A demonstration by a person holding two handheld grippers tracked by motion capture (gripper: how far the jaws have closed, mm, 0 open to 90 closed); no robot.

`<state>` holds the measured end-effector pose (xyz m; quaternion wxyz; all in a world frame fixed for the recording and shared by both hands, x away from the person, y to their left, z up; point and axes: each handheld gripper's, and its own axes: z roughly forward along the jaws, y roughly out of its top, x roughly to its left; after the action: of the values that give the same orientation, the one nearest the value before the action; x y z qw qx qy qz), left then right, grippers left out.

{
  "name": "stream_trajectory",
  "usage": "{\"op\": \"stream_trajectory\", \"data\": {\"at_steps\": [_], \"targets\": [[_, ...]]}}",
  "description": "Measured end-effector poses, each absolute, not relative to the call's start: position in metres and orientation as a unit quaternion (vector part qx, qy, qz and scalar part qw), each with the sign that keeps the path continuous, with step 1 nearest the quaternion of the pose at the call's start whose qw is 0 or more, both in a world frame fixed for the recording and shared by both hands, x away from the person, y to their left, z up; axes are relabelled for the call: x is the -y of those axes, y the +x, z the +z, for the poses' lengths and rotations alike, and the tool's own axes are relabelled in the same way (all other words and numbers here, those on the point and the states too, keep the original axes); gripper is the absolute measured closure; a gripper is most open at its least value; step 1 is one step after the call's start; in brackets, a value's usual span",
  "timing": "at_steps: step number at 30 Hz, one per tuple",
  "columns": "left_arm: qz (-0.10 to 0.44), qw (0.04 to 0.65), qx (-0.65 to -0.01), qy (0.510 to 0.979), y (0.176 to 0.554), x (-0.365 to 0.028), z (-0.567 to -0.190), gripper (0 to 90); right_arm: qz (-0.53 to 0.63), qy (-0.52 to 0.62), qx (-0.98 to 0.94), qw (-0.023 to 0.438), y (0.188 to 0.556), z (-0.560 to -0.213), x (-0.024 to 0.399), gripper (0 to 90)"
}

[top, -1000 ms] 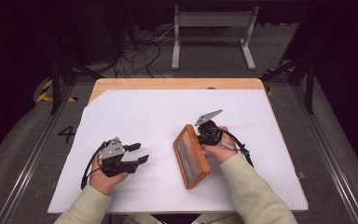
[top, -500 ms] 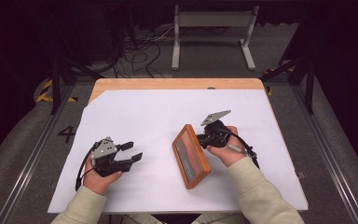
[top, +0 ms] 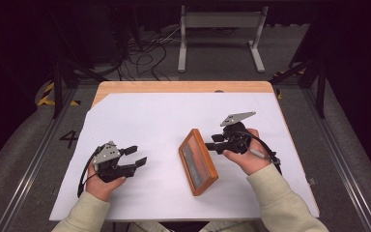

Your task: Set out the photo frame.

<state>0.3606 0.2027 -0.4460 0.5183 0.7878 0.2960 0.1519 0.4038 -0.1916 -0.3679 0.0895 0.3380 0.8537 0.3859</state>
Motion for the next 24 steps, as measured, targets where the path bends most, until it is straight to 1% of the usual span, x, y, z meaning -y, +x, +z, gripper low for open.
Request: {"op": "stream_trajectory", "data": {"at_steps": [1,2,3,8,11,17,20,24], "targets": [[0.153,0.517,-0.295,0.789,0.361,-0.203,-0.446,40.6,0.389,0.337,-0.852,0.092,0.403,-0.367,0.192,51.6],[0.153,0.517,-0.294,0.789,0.361,-0.202,-0.446,40.7,0.392,0.336,-0.851,0.099,0.402,-0.365,0.192,46.0],[0.153,0.516,-0.292,0.791,0.361,-0.203,-0.446,40.8,0.386,0.335,-0.853,0.107,0.400,-0.363,0.192,43.7],[0.147,0.517,-0.294,0.790,0.361,-0.202,-0.447,41.3,0.360,0.327,-0.865,0.120,0.393,-0.353,0.189,38.6],[0.153,0.514,-0.291,0.792,0.361,-0.202,-0.447,41.3,0.360,0.325,-0.867,0.120,0.389,-0.346,0.186,36.8],[0.149,0.514,-0.294,0.792,0.361,-0.202,-0.447,41.3,0.358,0.327,-0.868,0.104,0.383,-0.332,0.179,33.3],[0.148,0.513,-0.295,0.792,0.361,-0.202,-0.447,41.3,0.345,0.340,-0.871,0.085,0.382,-0.329,0.175,29.6],[0.149,0.511,-0.293,0.794,0.361,-0.202,-0.447,41.3,0.336,0.349,-0.872,0.068,0.380,-0.326,0.169,27.0]]}}
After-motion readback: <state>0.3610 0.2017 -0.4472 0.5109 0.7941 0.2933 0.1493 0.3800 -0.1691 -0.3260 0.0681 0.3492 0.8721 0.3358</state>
